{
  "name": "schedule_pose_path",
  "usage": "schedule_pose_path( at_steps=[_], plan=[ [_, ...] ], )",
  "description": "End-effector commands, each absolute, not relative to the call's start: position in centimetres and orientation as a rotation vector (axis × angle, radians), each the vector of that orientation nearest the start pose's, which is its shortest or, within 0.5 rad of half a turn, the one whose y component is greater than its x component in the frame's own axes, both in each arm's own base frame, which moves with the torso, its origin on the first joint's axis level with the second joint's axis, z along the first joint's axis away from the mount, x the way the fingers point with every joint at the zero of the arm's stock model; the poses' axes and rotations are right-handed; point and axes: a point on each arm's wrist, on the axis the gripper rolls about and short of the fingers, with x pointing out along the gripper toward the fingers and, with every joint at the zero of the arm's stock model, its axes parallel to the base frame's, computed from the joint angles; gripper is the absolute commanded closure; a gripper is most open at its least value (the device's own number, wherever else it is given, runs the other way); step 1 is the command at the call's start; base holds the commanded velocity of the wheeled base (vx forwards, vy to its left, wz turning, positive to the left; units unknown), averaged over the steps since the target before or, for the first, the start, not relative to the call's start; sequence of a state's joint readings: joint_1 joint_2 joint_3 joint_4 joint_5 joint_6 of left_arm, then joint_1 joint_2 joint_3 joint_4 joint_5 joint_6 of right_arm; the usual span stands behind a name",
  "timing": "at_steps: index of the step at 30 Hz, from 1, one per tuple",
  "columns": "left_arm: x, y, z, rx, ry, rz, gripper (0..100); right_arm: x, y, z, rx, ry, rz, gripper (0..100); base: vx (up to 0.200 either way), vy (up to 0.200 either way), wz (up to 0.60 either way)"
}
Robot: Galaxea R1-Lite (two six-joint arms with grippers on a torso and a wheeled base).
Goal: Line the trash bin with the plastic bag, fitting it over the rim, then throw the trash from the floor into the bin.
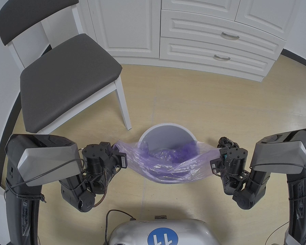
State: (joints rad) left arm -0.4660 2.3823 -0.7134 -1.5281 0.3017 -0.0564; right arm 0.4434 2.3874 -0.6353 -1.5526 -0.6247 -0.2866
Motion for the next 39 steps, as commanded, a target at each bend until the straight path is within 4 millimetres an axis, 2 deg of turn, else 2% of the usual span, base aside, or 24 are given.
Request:
schedule_pose_path(
  at_steps=[1,9,18,24,32,39],
  plan=[
    [34.7,-16.8,1.4,-0.035,0.103,-0.156,100,34.1,14.2,0.0,-0.355,0.162,-0.190,100,0.000,0.000,0.00],
    [34.8,-16.6,2.7,-0.055,0.068,-0.112,100,33.5,12.8,0.6,-0.373,0.182,-0.215,100,0.000,0.000,0.00],
    [31.2,-15.0,4.6,0.042,0.125,-0.139,100,28.9,11.9,2.6,-0.466,0.236,-0.149,100,0.000,0.000,0.00],
    [29.2,-14.5,4.0,0.113,0.183,-0.204,100,26.7,11.8,2.8,-0.497,0.267,-0.089,100,0.000,0.000,0.00],
    [28.2,-14.0,3.2,0.173,0.231,-0.228,100,24.8,11.1,3.2,-0.555,0.299,-0.040,100,0.000,0.000,0.00],
    [27.4,-13.7,2.5,0.217,0.272,-0.263,100,24.0,10.7,2.8,-0.595,0.332,-0.014,100,0.000,0.000,0.00]
  ],
)
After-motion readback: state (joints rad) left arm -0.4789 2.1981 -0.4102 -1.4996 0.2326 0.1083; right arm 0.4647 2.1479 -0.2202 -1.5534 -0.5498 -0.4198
